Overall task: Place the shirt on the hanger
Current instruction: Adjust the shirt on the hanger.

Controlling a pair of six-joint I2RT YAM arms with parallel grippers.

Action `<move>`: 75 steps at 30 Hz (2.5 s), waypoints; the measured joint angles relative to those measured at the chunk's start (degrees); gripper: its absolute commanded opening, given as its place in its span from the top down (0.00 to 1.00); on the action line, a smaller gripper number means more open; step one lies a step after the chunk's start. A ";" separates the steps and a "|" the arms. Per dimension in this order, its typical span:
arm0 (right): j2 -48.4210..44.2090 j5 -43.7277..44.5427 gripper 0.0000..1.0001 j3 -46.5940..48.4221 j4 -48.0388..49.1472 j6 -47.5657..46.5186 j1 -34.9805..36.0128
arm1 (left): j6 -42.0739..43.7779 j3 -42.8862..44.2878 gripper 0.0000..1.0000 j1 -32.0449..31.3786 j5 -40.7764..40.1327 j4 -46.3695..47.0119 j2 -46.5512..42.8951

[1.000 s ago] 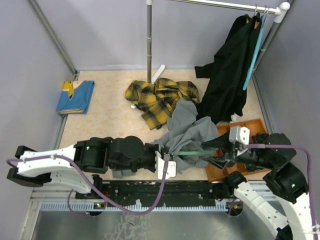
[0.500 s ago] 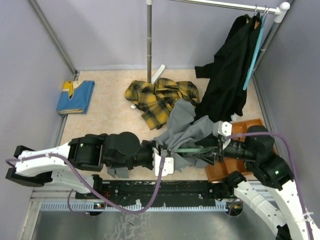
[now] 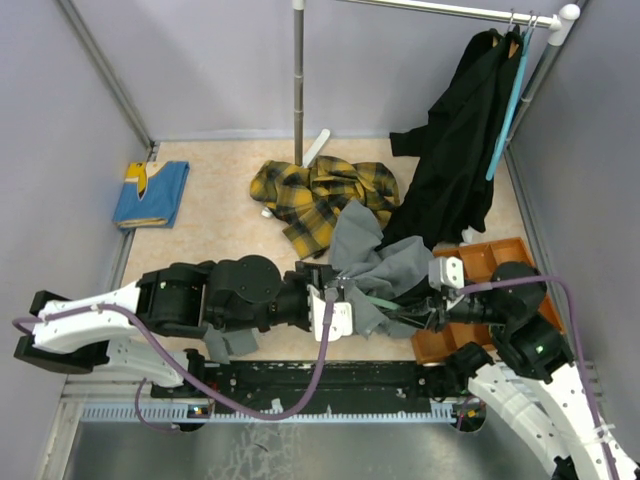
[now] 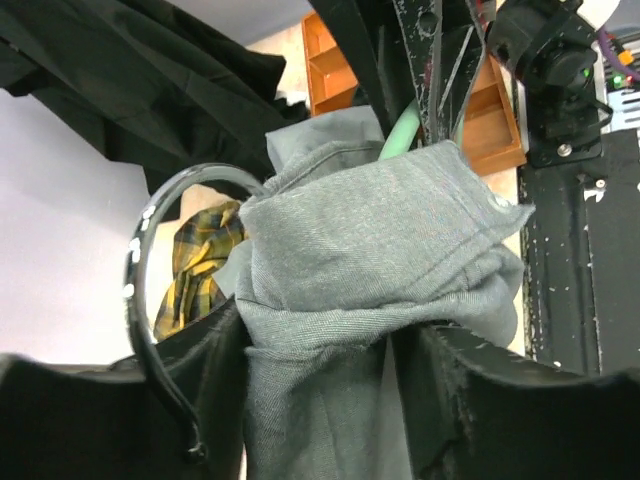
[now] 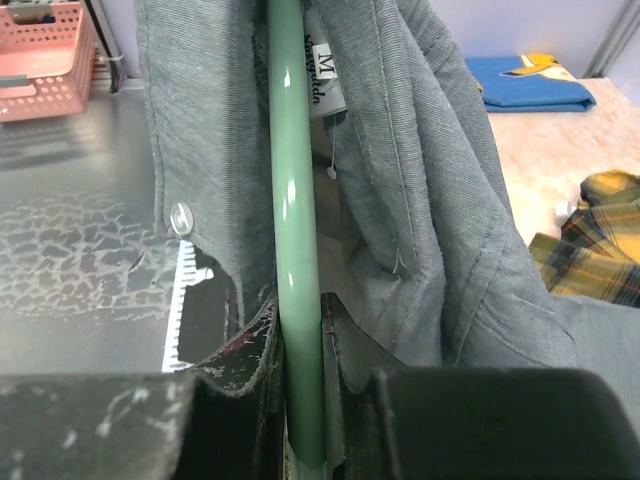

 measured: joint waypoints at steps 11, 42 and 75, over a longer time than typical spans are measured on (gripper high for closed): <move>-5.95 5.64 1.00 -2.54 0.98 6.86 -0.28 | 0.02 3.52 0.18 -0.28 -3.23 -1.07 -0.04; -8.20 2.29 1.00 0.96 -2.78 3.06 -0.31 | -12.59 5.77 0.24 -0.28 -1.97 -15.82 -3.74; -11.02 22.86 0.46 5.29 -5.20 4.31 -0.55 | -14.25 1.73 1.00 -0.28 -3.80 -17.57 -0.46</move>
